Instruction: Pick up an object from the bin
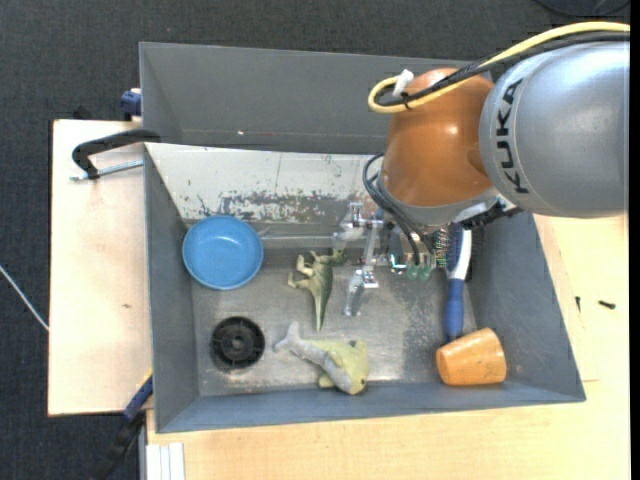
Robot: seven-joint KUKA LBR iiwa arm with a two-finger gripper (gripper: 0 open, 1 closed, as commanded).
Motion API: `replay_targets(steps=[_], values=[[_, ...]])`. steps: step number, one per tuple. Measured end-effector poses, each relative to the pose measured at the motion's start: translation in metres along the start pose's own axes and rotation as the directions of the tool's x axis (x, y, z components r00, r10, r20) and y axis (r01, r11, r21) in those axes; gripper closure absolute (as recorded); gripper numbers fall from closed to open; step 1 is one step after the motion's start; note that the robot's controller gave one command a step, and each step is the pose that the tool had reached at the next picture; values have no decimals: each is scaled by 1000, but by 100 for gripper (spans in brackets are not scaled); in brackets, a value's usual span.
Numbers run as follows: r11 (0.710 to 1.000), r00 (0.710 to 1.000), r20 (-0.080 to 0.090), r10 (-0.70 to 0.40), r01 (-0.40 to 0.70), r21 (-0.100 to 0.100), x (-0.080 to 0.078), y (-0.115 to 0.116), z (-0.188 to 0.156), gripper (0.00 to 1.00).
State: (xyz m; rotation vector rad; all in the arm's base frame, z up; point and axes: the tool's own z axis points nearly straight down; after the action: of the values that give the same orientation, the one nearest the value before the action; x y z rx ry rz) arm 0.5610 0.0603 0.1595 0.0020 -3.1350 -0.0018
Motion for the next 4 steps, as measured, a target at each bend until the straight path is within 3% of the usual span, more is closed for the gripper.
replay_targets(steps=[1,2,3,4], values=[[1000,999,38,5,-5,-1,28,16,57,0],[994,994,27,-108,108,1,58,24,55,0],[977,977,10,211,-211,-2,68,-3,45,0],[816,816,-1,577,-577,-4,68,-14,87,0]])
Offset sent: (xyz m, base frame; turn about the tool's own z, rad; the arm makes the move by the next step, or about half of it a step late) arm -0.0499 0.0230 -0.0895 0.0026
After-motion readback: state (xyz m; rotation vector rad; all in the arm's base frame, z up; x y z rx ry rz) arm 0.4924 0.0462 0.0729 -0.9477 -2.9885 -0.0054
